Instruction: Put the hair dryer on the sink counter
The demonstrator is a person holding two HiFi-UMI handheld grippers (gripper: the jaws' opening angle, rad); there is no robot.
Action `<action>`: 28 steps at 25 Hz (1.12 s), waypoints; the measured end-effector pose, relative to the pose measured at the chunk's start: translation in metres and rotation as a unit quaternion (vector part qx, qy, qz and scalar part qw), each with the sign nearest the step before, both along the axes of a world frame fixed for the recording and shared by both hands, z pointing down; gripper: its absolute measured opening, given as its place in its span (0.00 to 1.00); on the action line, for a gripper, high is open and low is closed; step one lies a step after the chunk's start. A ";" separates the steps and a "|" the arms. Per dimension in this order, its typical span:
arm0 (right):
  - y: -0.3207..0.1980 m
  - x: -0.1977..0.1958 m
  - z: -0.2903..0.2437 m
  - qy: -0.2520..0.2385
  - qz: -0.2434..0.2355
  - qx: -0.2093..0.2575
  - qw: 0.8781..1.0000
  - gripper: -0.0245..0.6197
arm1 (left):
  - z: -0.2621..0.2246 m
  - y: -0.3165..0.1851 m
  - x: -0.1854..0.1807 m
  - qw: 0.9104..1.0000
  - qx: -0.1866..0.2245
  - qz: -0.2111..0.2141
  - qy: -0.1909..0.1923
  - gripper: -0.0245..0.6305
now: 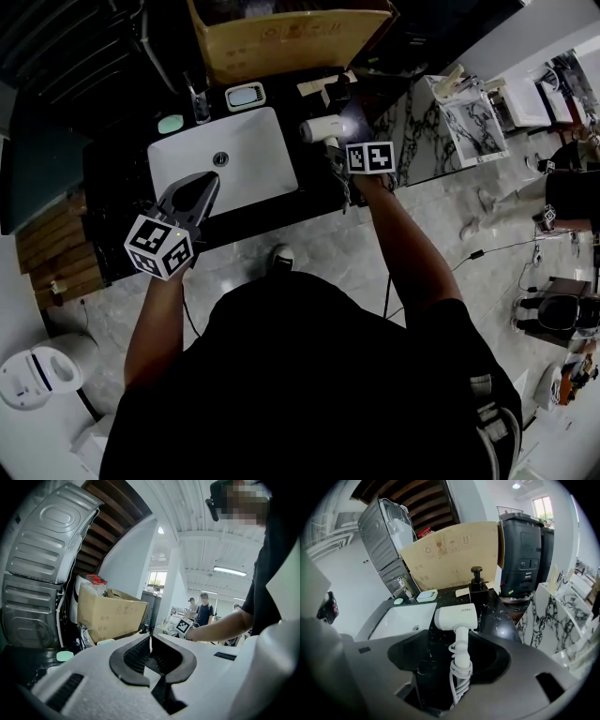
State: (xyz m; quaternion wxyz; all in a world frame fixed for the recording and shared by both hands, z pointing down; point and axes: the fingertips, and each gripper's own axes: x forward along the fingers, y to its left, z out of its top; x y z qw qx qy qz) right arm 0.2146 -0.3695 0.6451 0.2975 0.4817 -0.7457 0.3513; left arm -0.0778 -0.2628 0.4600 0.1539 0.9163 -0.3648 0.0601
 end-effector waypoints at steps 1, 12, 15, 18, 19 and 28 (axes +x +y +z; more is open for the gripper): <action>0.001 -0.001 -0.003 -0.001 0.001 0.004 1.000 0.46 | -0.001 0.001 -0.002 1.000 0.001 0.000 0.001 0.07; 0.018 -0.026 -0.050 0.009 -0.023 0.062 0.998 0.45 | -0.003 0.018 -0.013 1.000 0.003 0.014 0.006 0.07; 0.023 -0.037 -0.060 0.006 -0.034 0.081 0.996 0.44 | -0.003 0.025 -0.016 1.000 0.002 0.020 0.006 0.07; 0.028 -0.045 -0.071 0.009 -0.039 0.095 0.995 0.42 | -0.004 0.030 -0.018 1.000 0.002 0.024 0.005 0.07; 0.031 -0.047 -0.074 0.010 -0.039 0.097 0.994 0.42 | -0.005 0.032 -0.019 1.000 0.003 0.025 0.005 0.07; 0.064 -0.082 -0.120 0.000 -0.061 0.140 0.988 0.40 | -0.013 0.050 -0.036 1.000 0.011 0.025 0.005 0.07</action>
